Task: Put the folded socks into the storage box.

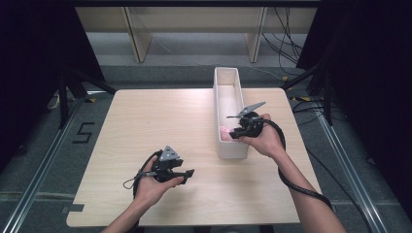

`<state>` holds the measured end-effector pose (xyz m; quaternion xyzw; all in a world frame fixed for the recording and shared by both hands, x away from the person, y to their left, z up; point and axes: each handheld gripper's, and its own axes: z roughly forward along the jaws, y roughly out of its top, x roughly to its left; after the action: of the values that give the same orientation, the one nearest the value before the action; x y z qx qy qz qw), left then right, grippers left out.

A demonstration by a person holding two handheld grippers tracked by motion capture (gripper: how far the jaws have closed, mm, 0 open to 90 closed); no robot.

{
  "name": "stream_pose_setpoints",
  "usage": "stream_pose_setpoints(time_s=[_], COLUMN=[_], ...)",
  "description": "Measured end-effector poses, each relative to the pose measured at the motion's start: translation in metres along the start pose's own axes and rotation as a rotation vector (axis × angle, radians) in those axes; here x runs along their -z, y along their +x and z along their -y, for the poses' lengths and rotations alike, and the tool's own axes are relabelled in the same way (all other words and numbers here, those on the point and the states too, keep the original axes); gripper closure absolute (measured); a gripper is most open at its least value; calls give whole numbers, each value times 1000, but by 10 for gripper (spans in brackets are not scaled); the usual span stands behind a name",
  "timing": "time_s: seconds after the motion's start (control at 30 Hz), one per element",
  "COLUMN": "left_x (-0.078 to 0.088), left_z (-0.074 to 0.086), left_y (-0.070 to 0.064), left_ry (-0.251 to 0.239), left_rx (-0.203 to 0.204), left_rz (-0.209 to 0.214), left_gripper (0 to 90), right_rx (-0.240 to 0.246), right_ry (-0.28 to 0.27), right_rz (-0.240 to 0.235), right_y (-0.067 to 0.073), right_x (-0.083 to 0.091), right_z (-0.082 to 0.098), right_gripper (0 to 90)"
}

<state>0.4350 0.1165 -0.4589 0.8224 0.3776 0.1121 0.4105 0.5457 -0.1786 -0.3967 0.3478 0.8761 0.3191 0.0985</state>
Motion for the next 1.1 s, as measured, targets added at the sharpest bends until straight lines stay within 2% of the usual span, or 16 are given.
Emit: stream_pose_setpoints(time_s=[0.1, 0.13, 0.17, 0.2, 0.27, 0.37, 0.63, 0.67, 0.73, 0.83, 0.87, 0.9, 0.97, 1.0, 1.07, 1.1], left_x=[0, -1, -1, -1, -1, -1, -1, 0, -1, -1, -1, -1, -1, -1, -1, -1], left_z=[0, 1, 1, 1, 1, 1, 2, 2, 2, 3, 3, 3, 2, 2, 2, 2], left_y=[0, 0, 0, 0, 0, 0, 0, 1, 1, 0, 0, 0, 1, 1, 1, 1], left_ry=[0, 0, -6, -4, 4, 4, 2, 3, 1, 3, 4, 3, 0, 2, 3, 4], left_rx=[0, 0, 6, 5, -3, 0, 3, 1, 4, 5, 5, 8, 7, 7, 6, 5], left_rz=[-6, 1, 1, 0, 0, -1, -2, -2, -2, -2, -2, -1, -6, -5, 0, -1], left_gripper=[404, 403, 403, 404, 404, 403, 404, 404, 403, 403, 403, 403, 404, 403, 404, 404], right_rx=[27, 11, -1, 19, 12, 37, 52, -18, 5, 4, -2, -45, -32, -67, -58, -37], right_ry=[-4, -10, -7, -13, 3, -21, -10, 18, -8, -9, 4, 18, 16, 25, 7, 2], right_rz=[13, 21, 20, 9, 12, 15, -2, 5, -11, -17, -21, -29, -33, -29, -29, -37], right_y=[-2, 0, 1, -1, 0, -3, -5, -2, -4, -3, -3, 0, -2, 0, 0, -1], right_x=[-1, -3, -2, -3, -2, -4, -3, 0, -2, -2, 0, 2, 3, 4, 2, 2], right_z=[0, 0, 0, 0, 0, 1, 2, 1, 2, 1, 1, 0, 1, 0, 1, 2], right_gripper=[771, 771, 771, 772, 772, 773, 770, 767, 763, 757, 754, 755, 758, 760, 763, 764])
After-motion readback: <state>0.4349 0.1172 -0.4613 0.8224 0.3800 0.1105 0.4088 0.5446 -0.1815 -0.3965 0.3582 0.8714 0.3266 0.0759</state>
